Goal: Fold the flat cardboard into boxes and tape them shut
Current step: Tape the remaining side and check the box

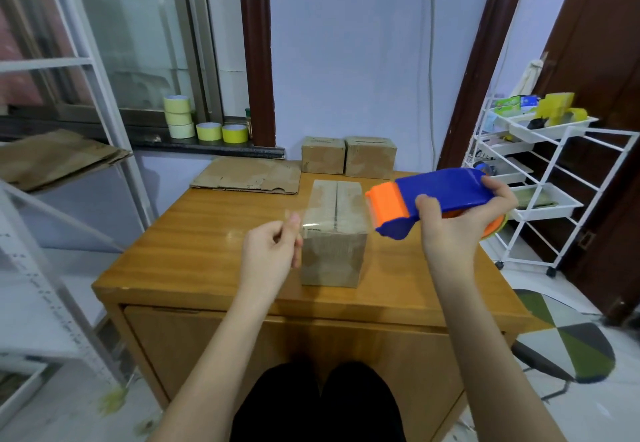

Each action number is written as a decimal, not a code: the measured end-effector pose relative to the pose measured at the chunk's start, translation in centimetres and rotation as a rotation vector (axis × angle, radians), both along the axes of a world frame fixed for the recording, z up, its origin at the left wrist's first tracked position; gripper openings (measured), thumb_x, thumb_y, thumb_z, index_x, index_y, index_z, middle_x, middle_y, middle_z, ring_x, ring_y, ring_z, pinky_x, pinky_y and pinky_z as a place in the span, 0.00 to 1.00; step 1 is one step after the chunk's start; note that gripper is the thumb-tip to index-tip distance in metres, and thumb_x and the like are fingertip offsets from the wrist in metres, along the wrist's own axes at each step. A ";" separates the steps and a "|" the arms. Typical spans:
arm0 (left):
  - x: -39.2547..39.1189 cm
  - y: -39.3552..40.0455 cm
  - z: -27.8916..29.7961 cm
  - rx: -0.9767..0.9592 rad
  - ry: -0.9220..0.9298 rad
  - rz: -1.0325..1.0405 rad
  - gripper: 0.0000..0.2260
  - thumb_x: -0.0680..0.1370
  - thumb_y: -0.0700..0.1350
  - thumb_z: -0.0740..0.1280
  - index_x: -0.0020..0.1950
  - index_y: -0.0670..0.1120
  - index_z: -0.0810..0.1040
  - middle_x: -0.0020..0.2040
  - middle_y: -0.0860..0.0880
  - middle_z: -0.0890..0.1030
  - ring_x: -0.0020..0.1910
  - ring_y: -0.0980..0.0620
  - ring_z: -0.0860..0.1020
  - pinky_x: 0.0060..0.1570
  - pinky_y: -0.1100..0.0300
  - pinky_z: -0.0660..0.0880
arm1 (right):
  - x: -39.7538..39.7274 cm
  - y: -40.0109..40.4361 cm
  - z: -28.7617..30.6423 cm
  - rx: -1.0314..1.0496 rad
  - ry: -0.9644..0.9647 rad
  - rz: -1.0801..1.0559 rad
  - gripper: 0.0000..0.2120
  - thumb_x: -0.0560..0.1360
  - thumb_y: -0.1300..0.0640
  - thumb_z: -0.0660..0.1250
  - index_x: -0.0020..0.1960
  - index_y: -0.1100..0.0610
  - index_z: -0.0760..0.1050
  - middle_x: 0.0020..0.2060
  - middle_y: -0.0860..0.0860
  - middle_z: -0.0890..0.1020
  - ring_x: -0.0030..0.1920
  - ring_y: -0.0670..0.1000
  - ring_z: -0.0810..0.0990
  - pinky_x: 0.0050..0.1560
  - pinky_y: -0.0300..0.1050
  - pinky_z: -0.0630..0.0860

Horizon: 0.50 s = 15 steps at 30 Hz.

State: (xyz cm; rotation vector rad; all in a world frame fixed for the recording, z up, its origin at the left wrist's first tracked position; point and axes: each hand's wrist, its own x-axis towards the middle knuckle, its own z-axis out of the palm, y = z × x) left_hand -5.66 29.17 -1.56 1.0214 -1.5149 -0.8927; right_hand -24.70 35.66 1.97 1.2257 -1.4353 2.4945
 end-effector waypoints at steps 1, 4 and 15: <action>0.3 -0.1 0.0 0.007 -0.016 -0.004 0.19 0.81 0.49 0.60 0.31 0.44 0.74 0.21 0.52 0.74 0.23 0.61 0.72 0.32 0.71 0.70 | 0.1 0.2 -0.3 0.023 0.040 0.013 0.30 0.68 0.70 0.70 0.59 0.58 0.54 0.54 0.46 0.62 0.45 0.27 0.71 0.40 0.26 0.71; 0.0 -0.3 0.5 0.066 -0.019 -0.056 0.22 0.80 0.54 0.61 0.32 0.42 0.75 0.22 0.51 0.74 0.23 0.59 0.72 0.34 0.66 0.70 | 0.2 0.4 -1.0 0.044 0.067 0.032 0.31 0.69 0.74 0.69 0.60 0.58 0.54 0.53 0.42 0.60 0.46 0.25 0.70 0.41 0.25 0.70; 0.0 -2.2 0.2 -0.110 -0.375 0.193 0.25 0.79 0.58 0.59 0.26 0.46 0.75 0.20 0.54 0.71 0.26 0.55 0.73 0.31 0.58 0.68 | -0.2 -0.6 -2.2 0.131 0.134 0.067 0.31 0.70 0.72 0.69 0.61 0.55 0.53 0.53 0.40 0.61 0.48 0.27 0.71 0.41 0.28 0.73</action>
